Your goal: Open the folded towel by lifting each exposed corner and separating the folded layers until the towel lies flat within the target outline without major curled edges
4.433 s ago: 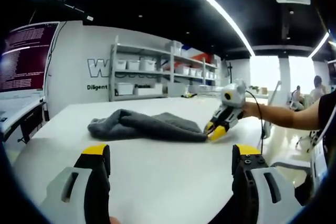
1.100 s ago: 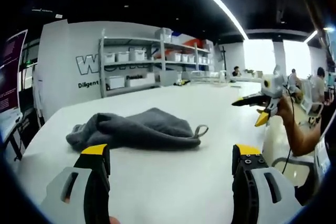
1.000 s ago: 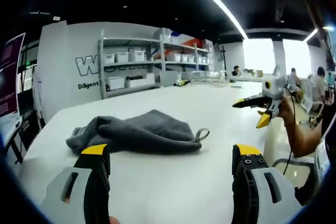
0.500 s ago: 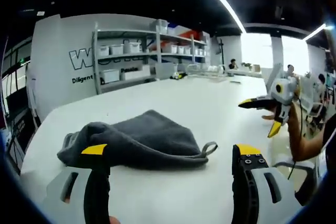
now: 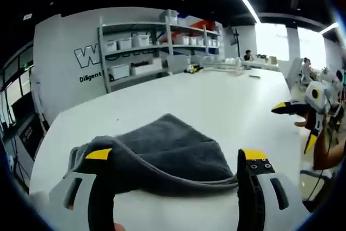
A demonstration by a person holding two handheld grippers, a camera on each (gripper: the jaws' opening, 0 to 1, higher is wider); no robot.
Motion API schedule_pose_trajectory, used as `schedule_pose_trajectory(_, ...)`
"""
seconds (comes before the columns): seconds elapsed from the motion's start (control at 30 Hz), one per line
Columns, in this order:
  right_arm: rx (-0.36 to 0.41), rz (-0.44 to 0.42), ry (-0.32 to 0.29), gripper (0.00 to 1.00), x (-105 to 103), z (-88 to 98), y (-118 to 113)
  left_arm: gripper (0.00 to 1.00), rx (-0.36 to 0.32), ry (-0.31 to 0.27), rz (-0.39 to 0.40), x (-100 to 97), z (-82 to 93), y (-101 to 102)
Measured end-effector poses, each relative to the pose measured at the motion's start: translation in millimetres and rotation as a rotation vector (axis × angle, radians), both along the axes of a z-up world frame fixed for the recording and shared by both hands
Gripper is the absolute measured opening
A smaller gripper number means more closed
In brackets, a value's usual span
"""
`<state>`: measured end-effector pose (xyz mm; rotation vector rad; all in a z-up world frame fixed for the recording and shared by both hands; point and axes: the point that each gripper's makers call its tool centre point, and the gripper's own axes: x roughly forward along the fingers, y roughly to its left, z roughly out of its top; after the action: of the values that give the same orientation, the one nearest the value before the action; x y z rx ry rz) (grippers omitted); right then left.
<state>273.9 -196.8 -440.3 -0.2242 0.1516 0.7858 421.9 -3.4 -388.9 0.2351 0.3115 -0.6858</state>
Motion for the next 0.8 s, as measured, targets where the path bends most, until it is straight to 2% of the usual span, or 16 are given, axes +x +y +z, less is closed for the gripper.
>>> schedule_pose_trajectory(0.3,-0.009,-0.005,-0.020,0.99,-3.6,3.9,0.9,0.83,0.076,-0.018,0.132,39.7,1.6,15.0)
schedule_pose_trajectory(0.5,-0.010,-0.002,-0.022,0.99,-4.2,5.7,0.0,0.77,0.171,-0.031,0.201,69.4,0.4,21.5)
schedule_pose_trajectory(0.53,-0.011,-0.002,-0.022,0.99,-4.1,5.9,-0.1,0.75,0.178,-0.040,0.208,72.5,0.9,21.9)
schedule_pose_trajectory(0.63,0.001,-0.001,-0.019,0.99,-4.0,7.0,0.2,0.61,0.201,-0.072,0.198,81.6,1.1,17.2)
schedule_pose_trajectory(0.7,0.006,0.001,-0.017,0.98,-3.4,8.0,0.3,0.59,0.209,-0.058,0.192,87.4,-3.7,14.5)
schedule_pose_trajectory(0.8,-0.004,0.004,-0.017,0.98,-4.9,6.9,1.2,0.61,0.296,-0.034,0.228,98.6,-15.0,22.2)
